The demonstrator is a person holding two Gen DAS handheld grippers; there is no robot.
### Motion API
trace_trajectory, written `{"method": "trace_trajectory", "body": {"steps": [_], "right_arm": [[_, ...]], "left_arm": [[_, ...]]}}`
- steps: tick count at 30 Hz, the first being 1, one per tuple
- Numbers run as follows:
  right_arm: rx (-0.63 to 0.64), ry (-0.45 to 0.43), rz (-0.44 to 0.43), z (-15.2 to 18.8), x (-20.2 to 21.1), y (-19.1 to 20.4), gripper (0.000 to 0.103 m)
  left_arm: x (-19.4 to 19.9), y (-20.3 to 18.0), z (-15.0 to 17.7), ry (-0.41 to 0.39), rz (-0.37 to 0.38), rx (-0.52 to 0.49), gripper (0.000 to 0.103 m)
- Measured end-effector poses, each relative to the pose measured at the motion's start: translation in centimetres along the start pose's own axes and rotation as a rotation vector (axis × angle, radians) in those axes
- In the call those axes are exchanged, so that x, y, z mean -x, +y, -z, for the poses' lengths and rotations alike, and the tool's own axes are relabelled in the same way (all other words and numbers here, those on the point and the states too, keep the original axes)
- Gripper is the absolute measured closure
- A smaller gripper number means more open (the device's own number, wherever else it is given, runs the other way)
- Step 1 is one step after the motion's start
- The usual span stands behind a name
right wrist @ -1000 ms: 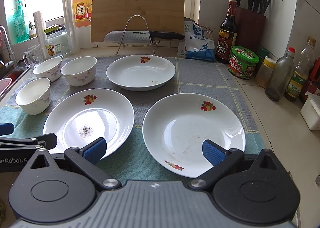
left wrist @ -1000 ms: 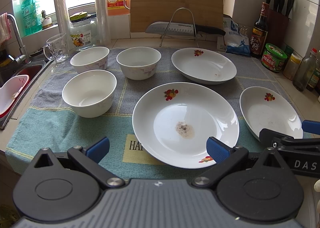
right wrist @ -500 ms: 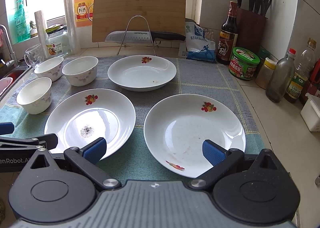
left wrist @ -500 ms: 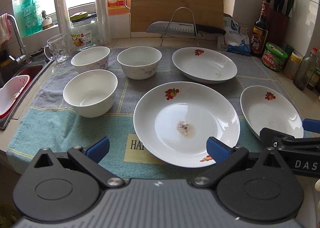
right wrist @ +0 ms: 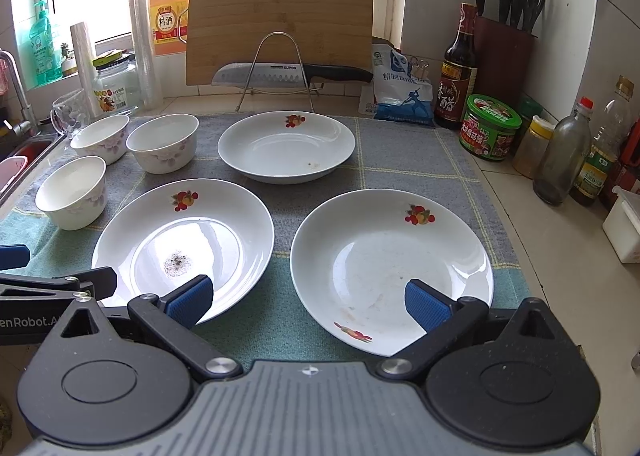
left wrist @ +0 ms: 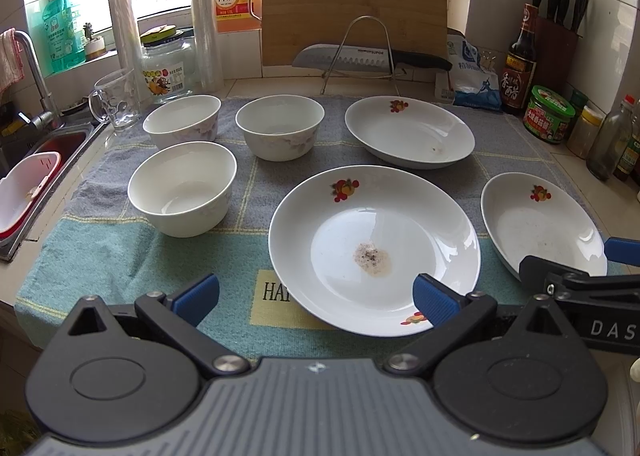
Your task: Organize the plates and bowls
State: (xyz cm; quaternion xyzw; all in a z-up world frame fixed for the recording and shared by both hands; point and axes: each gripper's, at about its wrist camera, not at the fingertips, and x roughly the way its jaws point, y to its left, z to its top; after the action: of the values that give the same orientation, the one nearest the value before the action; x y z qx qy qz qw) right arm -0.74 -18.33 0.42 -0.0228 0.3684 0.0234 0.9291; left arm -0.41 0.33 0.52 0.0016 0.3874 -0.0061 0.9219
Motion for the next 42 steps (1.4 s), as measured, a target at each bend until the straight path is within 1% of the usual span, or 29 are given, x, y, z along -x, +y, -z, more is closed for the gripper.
{"method": "trace_trajectory", "body": {"steps": [28, 34, 39, 42], "right_arm": [[0.009, -0.006, 0.011, -0.2, 0.3, 0.3, 0.0], [0.005, -0.01, 0.027, -0.2, 0.4, 0.6, 0.0], [0.005, -0.014, 0.042, -0.1, 0.6, 1.1, 0.0], [0.003, -0.012, 0.044, -0.1, 0.6, 1.3, 0.0]], "left_arm": [[0.0, 0.2, -0.3, -0.009, 0.008, -0.02, 0.001], [-0.1, 0.4, -0.4, -0.015, 0.019, -0.035, 0.001], [-0.5, 0.9, -0.6, -0.011, 0.052, -0.052, 0.001], [-0.6, 1.2, -0.8, -0.01, 0.077, -0.091, 0.001]]}}
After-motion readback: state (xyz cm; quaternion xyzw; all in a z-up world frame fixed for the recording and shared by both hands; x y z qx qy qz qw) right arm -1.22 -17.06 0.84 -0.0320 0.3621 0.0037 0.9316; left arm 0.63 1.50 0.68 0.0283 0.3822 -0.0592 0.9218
